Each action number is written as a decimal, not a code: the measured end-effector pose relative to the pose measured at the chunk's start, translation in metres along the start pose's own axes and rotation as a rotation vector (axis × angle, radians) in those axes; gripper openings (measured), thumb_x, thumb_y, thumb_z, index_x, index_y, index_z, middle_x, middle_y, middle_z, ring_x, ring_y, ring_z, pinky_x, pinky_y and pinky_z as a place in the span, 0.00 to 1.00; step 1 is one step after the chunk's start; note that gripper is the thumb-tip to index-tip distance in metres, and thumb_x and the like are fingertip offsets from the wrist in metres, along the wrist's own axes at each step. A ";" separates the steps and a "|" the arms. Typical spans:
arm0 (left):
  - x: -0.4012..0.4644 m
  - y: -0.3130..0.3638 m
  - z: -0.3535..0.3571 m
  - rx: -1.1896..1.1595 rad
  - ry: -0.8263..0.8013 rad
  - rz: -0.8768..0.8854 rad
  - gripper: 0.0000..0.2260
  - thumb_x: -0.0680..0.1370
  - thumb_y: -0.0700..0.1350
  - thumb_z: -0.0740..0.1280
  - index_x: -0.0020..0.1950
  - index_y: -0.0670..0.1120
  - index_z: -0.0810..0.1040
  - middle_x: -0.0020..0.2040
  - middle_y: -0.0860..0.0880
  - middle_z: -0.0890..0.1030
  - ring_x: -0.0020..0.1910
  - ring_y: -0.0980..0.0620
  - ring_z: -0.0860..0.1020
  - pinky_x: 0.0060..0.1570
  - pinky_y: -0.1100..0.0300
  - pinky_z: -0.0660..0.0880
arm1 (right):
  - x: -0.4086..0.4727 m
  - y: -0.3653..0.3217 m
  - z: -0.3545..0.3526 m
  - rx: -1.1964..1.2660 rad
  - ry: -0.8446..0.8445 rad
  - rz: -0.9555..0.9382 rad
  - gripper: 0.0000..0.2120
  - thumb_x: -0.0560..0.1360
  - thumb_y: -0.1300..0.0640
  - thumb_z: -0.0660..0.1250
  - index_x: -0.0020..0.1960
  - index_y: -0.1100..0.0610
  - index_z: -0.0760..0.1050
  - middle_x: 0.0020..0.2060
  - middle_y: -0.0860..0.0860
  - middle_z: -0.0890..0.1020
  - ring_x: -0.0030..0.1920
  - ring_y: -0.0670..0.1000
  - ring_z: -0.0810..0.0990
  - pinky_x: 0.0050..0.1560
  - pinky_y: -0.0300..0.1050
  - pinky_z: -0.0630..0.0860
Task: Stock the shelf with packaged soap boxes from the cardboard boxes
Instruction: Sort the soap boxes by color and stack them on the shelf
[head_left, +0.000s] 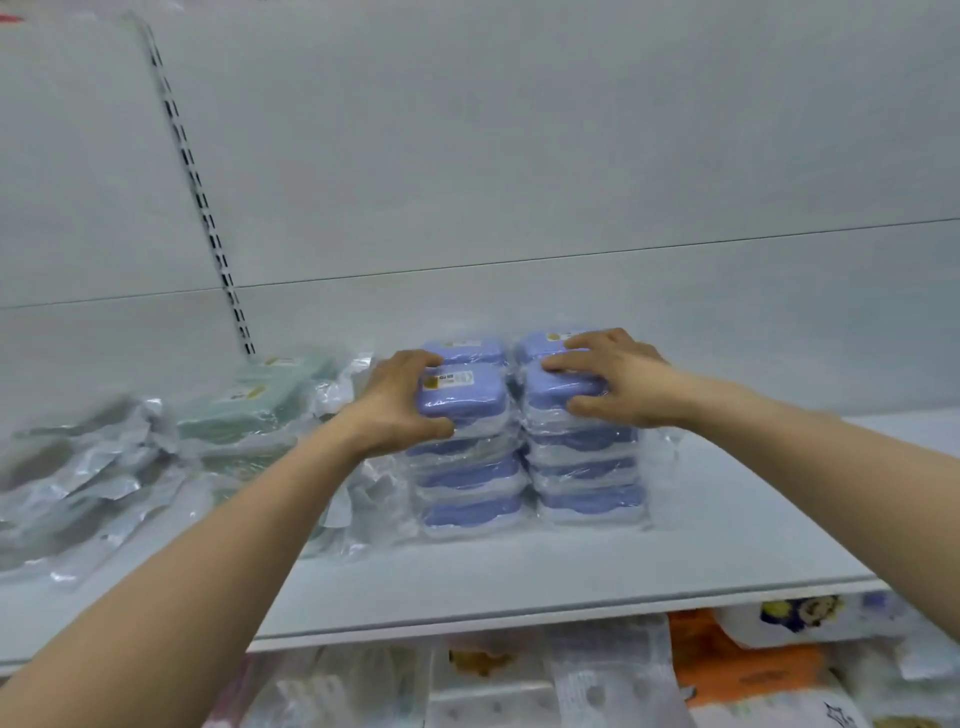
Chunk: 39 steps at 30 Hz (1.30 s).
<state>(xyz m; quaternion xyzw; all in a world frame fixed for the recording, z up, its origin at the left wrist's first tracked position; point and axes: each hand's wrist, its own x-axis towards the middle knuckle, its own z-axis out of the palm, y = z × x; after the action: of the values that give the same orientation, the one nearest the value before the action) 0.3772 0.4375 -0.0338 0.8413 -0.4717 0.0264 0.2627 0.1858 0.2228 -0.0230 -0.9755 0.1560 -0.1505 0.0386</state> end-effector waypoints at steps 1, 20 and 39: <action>-0.005 -0.004 0.003 0.026 0.082 0.002 0.38 0.62 0.57 0.71 0.71 0.49 0.69 0.69 0.47 0.68 0.68 0.47 0.66 0.67 0.52 0.67 | -0.003 0.002 0.002 -0.037 0.041 0.007 0.24 0.75 0.45 0.66 0.70 0.39 0.67 0.74 0.45 0.62 0.73 0.50 0.56 0.70 0.55 0.60; -0.014 -0.031 0.036 -0.299 0.034 0.088 0.37 0.72 0.46 0.76 0.74 0.64 0.60 0.71 0.57 0.62 0.65 0.62 0.64 0.62 0.74 0.60 | -0.026 0.011 0.030 -0.043 0.111 0.083 0.32 0.75 0.36 0.61 0.75 0.37 0.52 0.74 0.45 0.56 0.74 0.49 0.49 0.59 0.50 0.74; 0.016 -0.015 0.043 -0.714 0.182 -0.194 0.37 0.68 0.61 0.73 0.74 0.64 0.62 0.69 0.59 0.58 0.67 0.58 0.62 0.62 0.60 0.62 | 0.030 0.046 -0.003 0.852 -0.254 0.300 0.40 0.63 0.50 0.82 0.68 0.53 0.65 0.64 0.45 0.75 0.60 0.46 0.78 0.59 0.41 0.74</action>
<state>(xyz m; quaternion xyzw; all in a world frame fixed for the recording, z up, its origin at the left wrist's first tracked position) 0.3896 0.4111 -0.0723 0.7319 -0.3440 -0.0900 0.5813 0.1985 0.1695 -0.0175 -0.8500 0.2139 -0.0733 0.4759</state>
